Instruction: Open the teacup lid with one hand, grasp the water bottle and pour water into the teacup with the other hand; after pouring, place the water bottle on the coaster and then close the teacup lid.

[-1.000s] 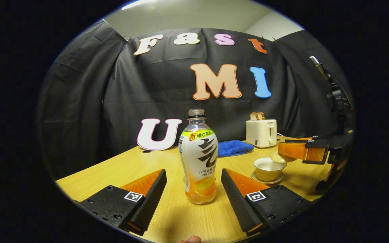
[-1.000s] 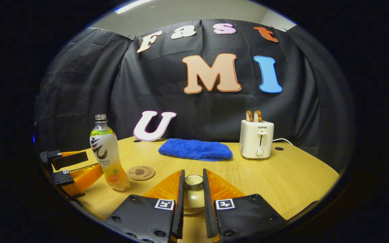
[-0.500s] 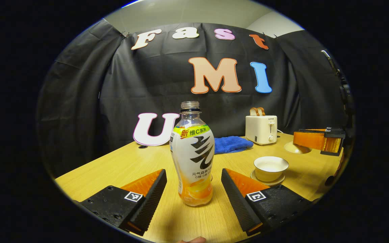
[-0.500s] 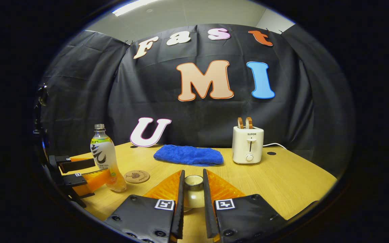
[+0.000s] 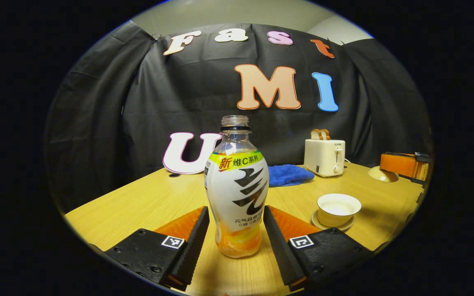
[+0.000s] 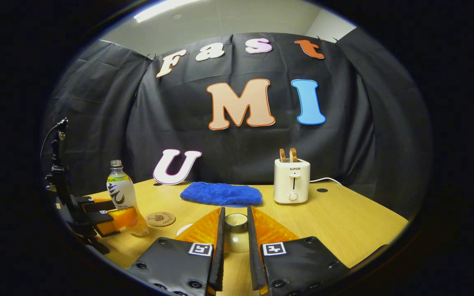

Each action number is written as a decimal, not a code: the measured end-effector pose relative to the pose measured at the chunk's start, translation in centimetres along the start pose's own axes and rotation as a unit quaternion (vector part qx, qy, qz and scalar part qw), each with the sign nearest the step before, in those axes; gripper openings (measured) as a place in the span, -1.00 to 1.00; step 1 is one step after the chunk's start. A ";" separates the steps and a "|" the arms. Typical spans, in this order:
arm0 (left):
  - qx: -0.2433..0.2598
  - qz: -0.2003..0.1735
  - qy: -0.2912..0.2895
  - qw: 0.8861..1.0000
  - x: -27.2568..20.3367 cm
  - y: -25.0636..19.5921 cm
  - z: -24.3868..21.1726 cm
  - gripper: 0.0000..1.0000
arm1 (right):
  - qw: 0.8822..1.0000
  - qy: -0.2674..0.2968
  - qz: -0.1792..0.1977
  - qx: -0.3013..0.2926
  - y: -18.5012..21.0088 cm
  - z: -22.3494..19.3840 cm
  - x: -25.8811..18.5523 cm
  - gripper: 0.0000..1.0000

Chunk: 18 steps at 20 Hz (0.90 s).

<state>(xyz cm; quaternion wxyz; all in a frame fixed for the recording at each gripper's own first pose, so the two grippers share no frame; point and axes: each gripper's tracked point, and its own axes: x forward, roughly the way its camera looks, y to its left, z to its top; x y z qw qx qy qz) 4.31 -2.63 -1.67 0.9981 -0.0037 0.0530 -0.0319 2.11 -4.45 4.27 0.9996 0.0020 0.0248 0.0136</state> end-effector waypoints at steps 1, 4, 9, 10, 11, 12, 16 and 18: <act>0.001 -0.001 0.001 1.000 0.2 -0.1 -0.1 0.51 | 1.000 0.001 0.002 -0.001 0.1 0.0 -0.1 -0.39; 0.005 -0.001 0.006 1.000 0.9 -0.1 -0.2 0.43 | 1.000 0.003 0.005 -0.002 0.1 -0.2 0.0 -0.40; 0.015 -0.005 0.012 1.000 1.3 -0.3 -0.4 0.22 | 1.000 0.004 0.008 0.003 -0.3 0.1 0.0 -0.41; 0.021 -0.004 0.013 1.000 1.3 -0.3 -0.4 0.19 | 1.000 0.004 0.007 0.005 -0.5 0.0 -0.1 -0.41; 0.027 -0.003 0.014 1.000 1.3 -0.1 -0.3 0.15 | 1.000 0.005 0.007 0.007 -0.8 0.0 0.0 -0.40; 0.035 0.005 0.014 0.999 1.5 0.4 -0.2 0.12 | 1.000 0.006 0.006 0.011 -1.1 0.0 -0.1 -0.39; 0.072 0.024 0.022 0.997 2.0 1.5 0.2 0.12 | 1.000 0.013 -0.004 0.024 -2.3 -0.3 0.0 -0.43; 0.093 0.022 0.024 0.995 2.2 1.3 0.7 0.12 | 1.000 0.011 -0.008 0.027 -2.8 -0.1 0.0 -0.43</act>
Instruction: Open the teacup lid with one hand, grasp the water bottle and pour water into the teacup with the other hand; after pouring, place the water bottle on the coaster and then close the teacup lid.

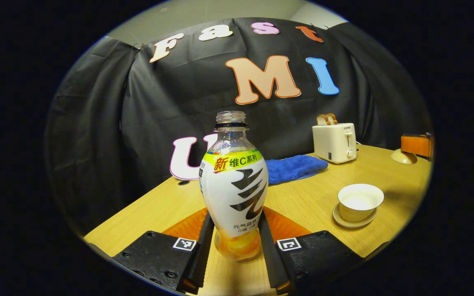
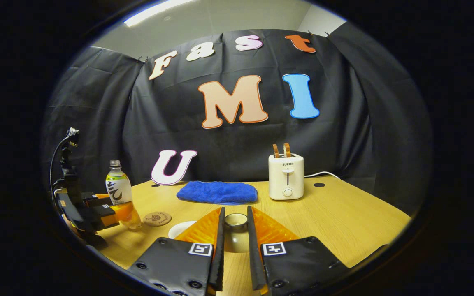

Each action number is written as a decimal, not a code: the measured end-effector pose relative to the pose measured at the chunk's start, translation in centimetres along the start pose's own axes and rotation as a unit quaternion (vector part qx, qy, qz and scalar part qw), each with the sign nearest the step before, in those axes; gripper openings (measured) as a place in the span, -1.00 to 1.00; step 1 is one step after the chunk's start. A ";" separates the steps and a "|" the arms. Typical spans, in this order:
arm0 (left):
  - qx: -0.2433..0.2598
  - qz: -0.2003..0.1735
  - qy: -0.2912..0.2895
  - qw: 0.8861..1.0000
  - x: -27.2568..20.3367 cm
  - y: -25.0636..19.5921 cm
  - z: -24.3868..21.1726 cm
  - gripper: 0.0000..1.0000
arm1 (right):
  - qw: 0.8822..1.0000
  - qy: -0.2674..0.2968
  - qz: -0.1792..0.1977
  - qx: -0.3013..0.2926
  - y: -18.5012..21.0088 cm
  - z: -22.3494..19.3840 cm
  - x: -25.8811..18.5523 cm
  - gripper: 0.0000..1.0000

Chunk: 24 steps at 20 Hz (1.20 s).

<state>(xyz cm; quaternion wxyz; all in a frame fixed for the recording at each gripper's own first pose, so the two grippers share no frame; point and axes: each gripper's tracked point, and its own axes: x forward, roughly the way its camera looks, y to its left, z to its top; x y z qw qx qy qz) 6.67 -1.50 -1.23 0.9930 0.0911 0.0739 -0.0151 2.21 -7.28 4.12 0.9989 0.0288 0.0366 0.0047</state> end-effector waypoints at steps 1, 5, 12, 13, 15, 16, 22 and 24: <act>0.014 0.001 -0.004 1.000 0.1 0.1 0.4 0.12 | 1.000 -0.001 -0.001 0.002 -0.1 0.1 -0.1 -0.43; 0.087 0.014 -0.030 0.996 0.8 0.4 2.4 0.12 | 1.000 -0.009 -0.008 0.003 -0.8 0.7 -0.3 -0.40; 0.227 0.011 -0.019 0.974 1.4 -0.7 2.5 0.12 | 1.000 -0.015 0.000 0.016 -0.8 1.6 -0.9 -0.41; 0.248 0.011 -0.025 0.968 1.2 -0.5 2.7 0.12 | 1.000 -0.016 0.001 0.014 -0.7 1.6 -0.9 -0.37; 0.294 0.004 -0.030 0.955 1.1 -1.0 2.6 0.12 | 1.000 -0.016 0.005 0.017 -0.5 1.6 -1.0 -0.37; 0.313 0.002 -0.030 0.949 1.4 -1.8 2.0 0.12 | 1.000 -0.015 0.007 0.018 -0.4 1.6 -1.0 -0.37; 0.415 -0.020 -0.022 0.909 1.7 -3.9 0.4 0.12 | 1.000 -0.019 0.003 0.017 -0.9 2.0 -1.1 -0.39; 0.451 -0.025 -0.028 0.892 1.8 -4.4 0.7 0.12 | 1.000 -0.022 0.001 0.018 -1.3 2.3 -1.2 -0.37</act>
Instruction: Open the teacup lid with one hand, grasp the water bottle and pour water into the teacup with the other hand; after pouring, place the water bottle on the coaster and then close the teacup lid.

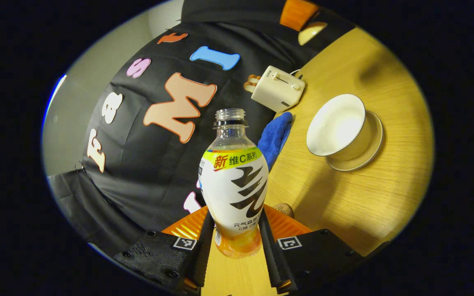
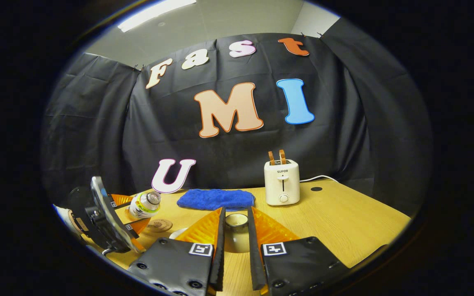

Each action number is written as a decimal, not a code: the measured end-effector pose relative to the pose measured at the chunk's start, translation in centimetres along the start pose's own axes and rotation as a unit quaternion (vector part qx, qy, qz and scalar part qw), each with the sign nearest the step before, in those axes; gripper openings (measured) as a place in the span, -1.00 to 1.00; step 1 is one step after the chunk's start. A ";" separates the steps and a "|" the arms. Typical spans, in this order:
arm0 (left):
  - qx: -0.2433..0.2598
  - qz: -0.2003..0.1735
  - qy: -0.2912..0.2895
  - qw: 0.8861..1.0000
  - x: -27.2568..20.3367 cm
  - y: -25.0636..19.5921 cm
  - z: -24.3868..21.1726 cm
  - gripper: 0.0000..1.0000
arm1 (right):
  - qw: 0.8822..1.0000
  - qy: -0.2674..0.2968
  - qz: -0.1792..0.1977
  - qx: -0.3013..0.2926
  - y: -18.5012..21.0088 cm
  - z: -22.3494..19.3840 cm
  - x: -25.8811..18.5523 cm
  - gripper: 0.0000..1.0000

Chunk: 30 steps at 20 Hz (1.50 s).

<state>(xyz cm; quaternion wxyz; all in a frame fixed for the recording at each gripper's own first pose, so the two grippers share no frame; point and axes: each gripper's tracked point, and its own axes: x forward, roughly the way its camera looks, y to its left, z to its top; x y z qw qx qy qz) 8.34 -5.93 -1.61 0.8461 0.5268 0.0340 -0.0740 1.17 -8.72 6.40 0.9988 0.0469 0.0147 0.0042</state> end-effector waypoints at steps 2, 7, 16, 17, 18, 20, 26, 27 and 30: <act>0.042 0.000 -0.008 0.999 0.1 0.0 0.5 0.12 | 1.000 -0.002 -0.007 0.001 -0.5 0.2 -0.2 -0.37; 0.107 -0.016 -0.005 0.994 0.8 -0.1 0.4 0.12 | 1.000 -0.012 -0.014 0.002 -1.1 0.9 -0.5 -0.41; 0.229 -0.041 -0.001 0.973 1.2 0.2 0.9 0.13 | 1.000 -0.010 -0.020 0.001 -1.5 0.8 -0.4 -0.37; 0.239 -0.040 -0.002 0.970 1.2 0.4 1.0 0.13 | 1.000 -0.010 -0.021 -0.001 -1.6 0.7 -0.5 -0.37; 0.248 -0.041 0.001 0.968 1.1 0.6 1.0 0.14 | 1.000 -0.009 -0.023 -0.003 -1.6 0.7 -0.5 -0.37; 0.266 -0.046 0.006 0.963 1.3 0.6 0.8 0.14 | 1.000 -0.007 -0.022 -0.002 -1.6 0.6 -0.4 -0.37; 0.320 -0.052 0.019 0.946 1.2 1.1 0.7 0.13 | 1.000 -0.007 -0.017 -0.013 -0.7 0.6 -0.5 -0.41; 0.328 -0.051 0.017 0.943 1.3 1.2 0.8 0.15 | 1.000 -0.008 -0.015 -0.015 -0.5 0.8 -0.6 -0.39; 0.354 -0.049 0.019 0.934 1.2 1.4 0.9 0.15 | 1.000 -0.009 -0.009 -0.015 -0.1 0.8 -0.6 -0.37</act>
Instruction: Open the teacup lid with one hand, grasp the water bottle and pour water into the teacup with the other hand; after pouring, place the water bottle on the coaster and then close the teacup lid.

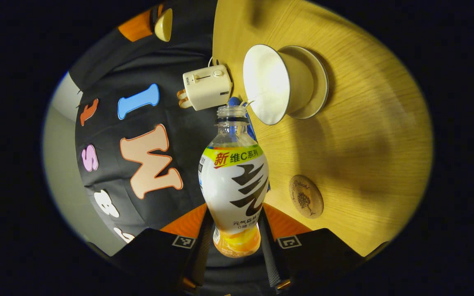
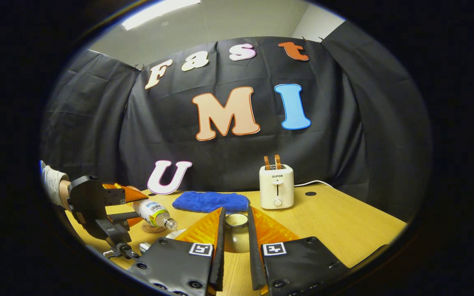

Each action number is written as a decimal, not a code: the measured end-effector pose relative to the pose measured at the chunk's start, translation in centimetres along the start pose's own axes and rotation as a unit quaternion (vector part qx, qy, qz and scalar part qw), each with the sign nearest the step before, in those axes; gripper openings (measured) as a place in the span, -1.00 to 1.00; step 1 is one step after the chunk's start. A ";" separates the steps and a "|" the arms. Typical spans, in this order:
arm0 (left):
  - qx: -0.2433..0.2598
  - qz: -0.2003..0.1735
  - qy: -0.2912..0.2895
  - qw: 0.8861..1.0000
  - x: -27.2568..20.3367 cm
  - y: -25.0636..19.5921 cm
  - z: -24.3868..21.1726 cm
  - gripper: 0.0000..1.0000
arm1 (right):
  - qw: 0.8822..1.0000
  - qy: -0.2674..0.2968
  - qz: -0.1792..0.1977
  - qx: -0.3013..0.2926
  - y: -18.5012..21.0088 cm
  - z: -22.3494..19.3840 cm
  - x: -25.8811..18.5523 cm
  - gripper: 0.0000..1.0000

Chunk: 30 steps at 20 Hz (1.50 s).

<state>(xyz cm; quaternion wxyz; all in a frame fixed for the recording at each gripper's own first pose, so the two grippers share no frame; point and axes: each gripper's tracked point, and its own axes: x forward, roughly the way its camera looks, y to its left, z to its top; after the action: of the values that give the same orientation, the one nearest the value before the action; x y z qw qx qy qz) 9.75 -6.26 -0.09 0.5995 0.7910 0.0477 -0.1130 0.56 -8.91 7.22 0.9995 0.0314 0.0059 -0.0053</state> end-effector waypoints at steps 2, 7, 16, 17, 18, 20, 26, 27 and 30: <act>0.018 0.003 0.002 1.000 -0.1 0.3 0.1 0.14 | 1.000 0.003 0.001 0.000 0.0 -0.2 0.1 -0.37; 0.069 0.006 0.011 0.998 -0.2 0.6 -0.1 0.13 | 1.000 0.009 0.008 0.003 0.4 -0.6 0.2 -0.37; 0.153 0.002 0.015 0.988 -0.5 1.4 -0.1 0.14 | 1.000 0.006 0.003 0.000 -0.2 -0.3 0.1 -0.37; 0.163 0.007 0.013 0.987 -0.3 1.7 0.0 0.14 | 1.000 0.006 0.002 0.001 -0.3 -0.3 0.1 -0.37; 0.167 0.009 0.013 0.986 -0.4 1.7 0.1 0.18 | 1.000 0.006 0.001 0.000 -0.4 -0.3 0.1 -0.37; 0.171 0.013 0.010 0.985 -0.5 1.7 0.3 0.13 | 1.000 0.006 -0.003 -0.008 -0.4 -0.3 0.1 -0.37; 0.156 0.016 0.005 0.988 0.0 2.1 0.4 0.12 | 1.000 0.010 0.005 -0.005 0.1 -0.7 0.3 -0.40; 0.151 0.014 0.007 0.988 0.3 2.1 0.2 0.15 | 1.000 0.011 0.005 -0.005 0.2 -0.7 0.3 -0.39; 0.122 0.010 0.007 0.992 0.7 1.4 -0.4 0.14 | 1.000 0.011 0.008 -0.006 0.4 -0.7 0.2 -0.37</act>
<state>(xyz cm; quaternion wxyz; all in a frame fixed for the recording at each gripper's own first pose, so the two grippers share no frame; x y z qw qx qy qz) 10.74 -6.33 1.18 0.4990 0.8596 0.0296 -0.1060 0.79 -8.47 6.51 0.9995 0.0255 0.0170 0.0028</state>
